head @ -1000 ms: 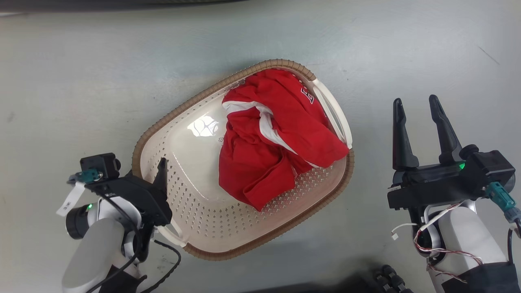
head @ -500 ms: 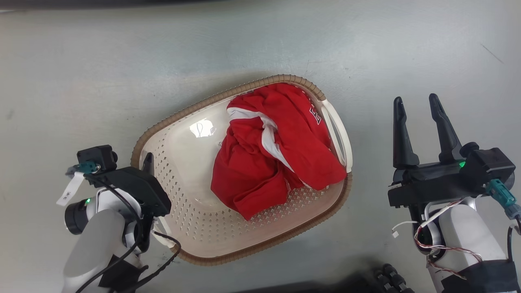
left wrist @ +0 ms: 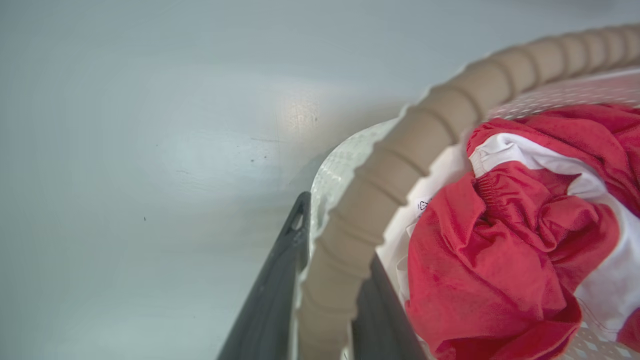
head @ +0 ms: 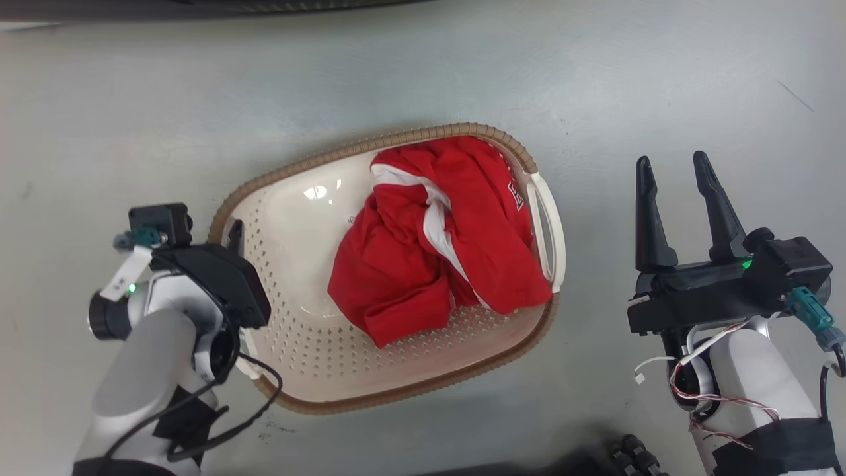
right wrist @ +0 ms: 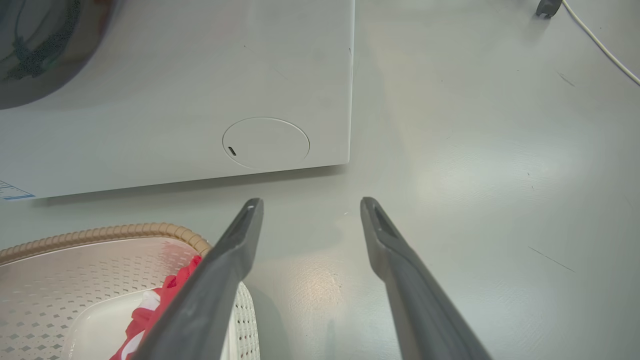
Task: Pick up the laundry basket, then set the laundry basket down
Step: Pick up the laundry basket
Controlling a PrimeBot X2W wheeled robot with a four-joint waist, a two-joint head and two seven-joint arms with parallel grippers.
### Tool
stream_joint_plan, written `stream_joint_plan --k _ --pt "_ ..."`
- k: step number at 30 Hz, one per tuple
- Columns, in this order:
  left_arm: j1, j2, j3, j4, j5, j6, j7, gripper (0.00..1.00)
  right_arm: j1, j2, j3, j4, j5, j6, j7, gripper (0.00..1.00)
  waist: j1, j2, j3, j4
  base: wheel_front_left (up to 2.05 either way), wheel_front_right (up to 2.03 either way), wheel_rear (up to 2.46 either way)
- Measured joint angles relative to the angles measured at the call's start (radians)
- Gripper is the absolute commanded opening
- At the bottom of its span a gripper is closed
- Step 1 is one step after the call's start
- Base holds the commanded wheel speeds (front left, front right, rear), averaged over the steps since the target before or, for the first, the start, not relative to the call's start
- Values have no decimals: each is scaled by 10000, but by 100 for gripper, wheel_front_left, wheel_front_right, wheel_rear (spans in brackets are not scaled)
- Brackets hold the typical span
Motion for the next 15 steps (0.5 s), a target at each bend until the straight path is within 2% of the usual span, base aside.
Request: stream_joint_plan --k 4,15 --pt "-377 224 -107 94 142 -155 134 0 -4 29 -15 35 -15 31 0 100 1 1 -54 -32 0 0 0" --pt "-676 410 -437 673 272 -591 435 0 -5 121 -61 113 -75 119 0 100 1 1 -131 -209 0 0 0"
